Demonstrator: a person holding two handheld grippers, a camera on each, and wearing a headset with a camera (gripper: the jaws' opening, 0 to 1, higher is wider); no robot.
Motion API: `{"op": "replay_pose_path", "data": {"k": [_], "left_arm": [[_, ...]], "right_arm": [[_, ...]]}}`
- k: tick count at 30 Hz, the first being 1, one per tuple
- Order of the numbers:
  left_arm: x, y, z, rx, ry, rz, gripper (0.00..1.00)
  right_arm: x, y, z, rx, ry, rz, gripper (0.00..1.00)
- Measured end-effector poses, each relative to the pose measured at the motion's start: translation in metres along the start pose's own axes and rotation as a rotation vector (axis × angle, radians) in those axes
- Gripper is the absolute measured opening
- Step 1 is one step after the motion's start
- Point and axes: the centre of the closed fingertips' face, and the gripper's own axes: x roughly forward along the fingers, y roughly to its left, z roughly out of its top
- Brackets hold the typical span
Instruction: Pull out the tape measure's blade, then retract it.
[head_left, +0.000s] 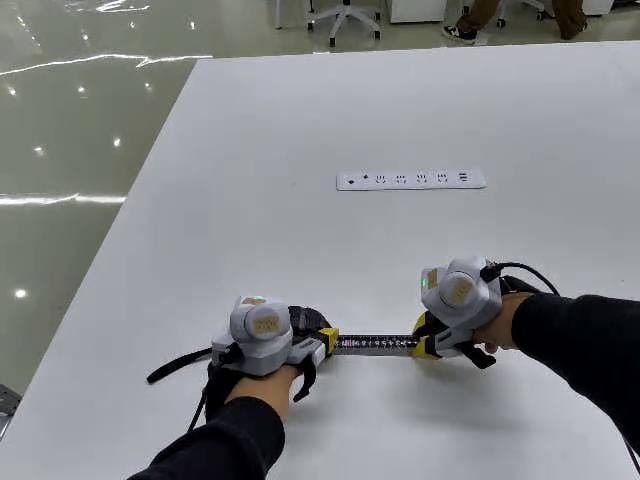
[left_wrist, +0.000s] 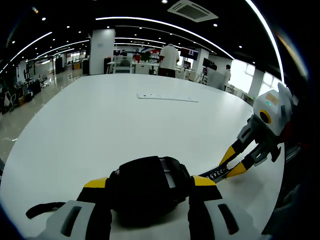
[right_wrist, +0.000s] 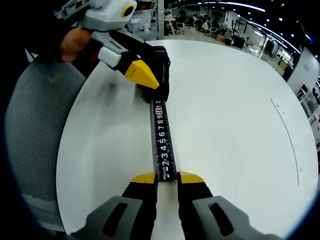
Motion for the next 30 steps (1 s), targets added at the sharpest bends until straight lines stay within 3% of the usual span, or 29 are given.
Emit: {"op": "replay_pose_path", "data": {"k": [11,30], "left_arm": [[0.000,0.000,-0.001,-0.021,0.006,-0.012,0.58],[-0.001,0.000,-0.001,-0.015,0.001,-0.012,0.58]], "right_arm": [[0.008,0.002,0.015,-0.001,-0.041,-0.007,0.10],[0.015,0.004,0.026,0.001,-0.033,-0.004,0.10]]}}
